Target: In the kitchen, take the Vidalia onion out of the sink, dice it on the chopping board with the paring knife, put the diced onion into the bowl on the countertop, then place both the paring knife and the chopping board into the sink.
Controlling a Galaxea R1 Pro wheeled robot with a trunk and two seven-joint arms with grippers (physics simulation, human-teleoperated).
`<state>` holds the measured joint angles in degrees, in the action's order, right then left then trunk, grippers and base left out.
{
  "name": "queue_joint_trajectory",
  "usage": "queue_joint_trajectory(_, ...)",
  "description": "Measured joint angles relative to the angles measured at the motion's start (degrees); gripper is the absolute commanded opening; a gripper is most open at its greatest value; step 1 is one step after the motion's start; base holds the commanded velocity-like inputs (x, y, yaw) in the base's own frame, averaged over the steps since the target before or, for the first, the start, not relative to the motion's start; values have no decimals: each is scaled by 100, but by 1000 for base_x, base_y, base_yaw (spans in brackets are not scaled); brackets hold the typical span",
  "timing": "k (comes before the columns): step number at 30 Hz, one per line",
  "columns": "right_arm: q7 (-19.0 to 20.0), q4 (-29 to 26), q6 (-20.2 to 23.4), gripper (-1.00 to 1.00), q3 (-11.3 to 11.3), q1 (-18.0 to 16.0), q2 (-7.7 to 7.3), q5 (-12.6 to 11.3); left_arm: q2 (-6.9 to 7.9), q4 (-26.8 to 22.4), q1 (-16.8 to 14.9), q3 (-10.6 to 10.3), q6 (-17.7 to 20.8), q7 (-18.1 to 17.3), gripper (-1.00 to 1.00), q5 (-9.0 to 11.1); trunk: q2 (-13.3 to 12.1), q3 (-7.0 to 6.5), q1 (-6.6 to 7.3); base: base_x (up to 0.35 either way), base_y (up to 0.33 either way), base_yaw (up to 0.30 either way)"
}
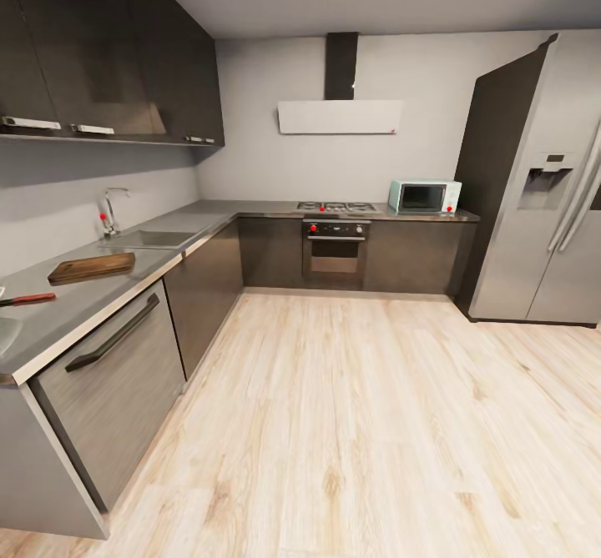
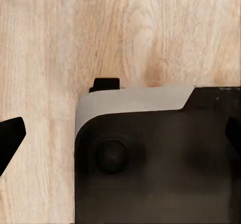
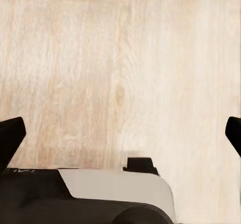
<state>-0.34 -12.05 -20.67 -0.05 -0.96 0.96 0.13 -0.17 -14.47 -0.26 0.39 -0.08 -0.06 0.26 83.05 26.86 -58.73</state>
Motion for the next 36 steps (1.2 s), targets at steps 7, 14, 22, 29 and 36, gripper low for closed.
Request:
queue_joint_trajectory(7, -33, -1273, -10, 100, -3, 1, -104, 3, 142, -993, 0, 8, 0, 26, 100, -2, 0, 1, 0, 0, 0, 0)
queue_joint_trajectory(14, -50, -1973, -200, 100, -2, 2, -183, -2, 255, -1651, 2, 8, -210, 28, 100, 5, 0, 1, 0, 0, 0, 0)
queue_joint_trajectory(22, -54, -1956, -399, 100, 11, 3, -190, -5, 265, -1676, 2, 8, -462, 25, 100, 9, 0, 2, 0, 0, 0, 0)
queue_joint_trajectory(29, -55, -1954, -403, 100, 5, 3, -189, -21, 269, -1658, 2, 10, -467, 24, 100, 20, 0, 2, 0, 0, 0, 7)
queue_joint_trajectory(36, -61, -1938, -404, 100, -2, 1, -184, -22, 257, -1649, 2, 2, -476, 24, 100, 16, 0, 2, 0, 0, -17, 177)
